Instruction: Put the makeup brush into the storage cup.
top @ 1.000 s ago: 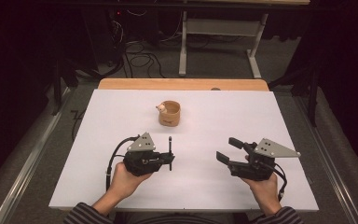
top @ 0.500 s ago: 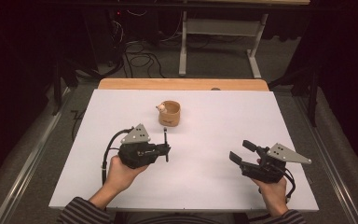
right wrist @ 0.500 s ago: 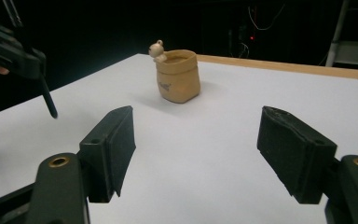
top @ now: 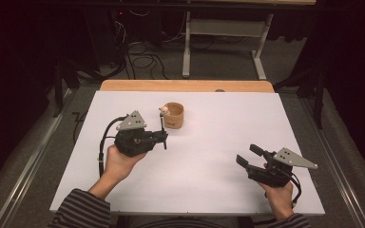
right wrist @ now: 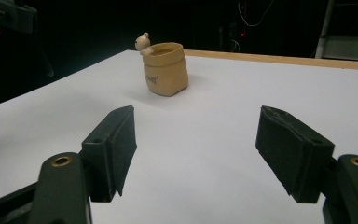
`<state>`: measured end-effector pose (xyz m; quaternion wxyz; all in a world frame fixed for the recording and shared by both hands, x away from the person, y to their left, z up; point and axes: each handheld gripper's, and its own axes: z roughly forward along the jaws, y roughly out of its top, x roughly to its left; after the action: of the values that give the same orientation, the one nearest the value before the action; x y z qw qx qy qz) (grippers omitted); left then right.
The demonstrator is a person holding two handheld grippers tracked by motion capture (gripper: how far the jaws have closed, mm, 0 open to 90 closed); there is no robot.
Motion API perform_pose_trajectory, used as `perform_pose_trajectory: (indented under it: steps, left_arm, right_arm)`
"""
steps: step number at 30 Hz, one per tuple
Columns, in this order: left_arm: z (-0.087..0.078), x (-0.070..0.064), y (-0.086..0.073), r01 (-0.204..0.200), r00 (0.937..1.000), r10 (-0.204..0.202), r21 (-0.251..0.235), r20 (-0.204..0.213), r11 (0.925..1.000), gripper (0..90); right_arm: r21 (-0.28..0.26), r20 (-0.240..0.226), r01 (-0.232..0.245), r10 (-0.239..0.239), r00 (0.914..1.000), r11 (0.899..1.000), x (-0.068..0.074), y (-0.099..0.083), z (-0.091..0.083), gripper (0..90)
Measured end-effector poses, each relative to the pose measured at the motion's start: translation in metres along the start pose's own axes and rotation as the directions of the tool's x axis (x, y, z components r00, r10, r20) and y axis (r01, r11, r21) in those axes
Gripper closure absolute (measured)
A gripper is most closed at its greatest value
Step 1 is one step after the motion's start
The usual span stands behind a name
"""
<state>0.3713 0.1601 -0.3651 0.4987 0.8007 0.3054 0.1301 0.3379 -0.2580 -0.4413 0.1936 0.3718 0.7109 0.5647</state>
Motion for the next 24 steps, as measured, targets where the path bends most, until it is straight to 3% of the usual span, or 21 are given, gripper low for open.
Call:
perform_pose_trajectory:
  steps: [24]
  left_arm:
    - [0.009,0.029,0.022,0.039,0.9981,-0.04,-0.038,-0.047,0.9986,84.0]
  right_arm:
    - [0.023,-0.004,-0.004,0.004,1.0,1.0,0.001,-0.005,0.004,30.3]
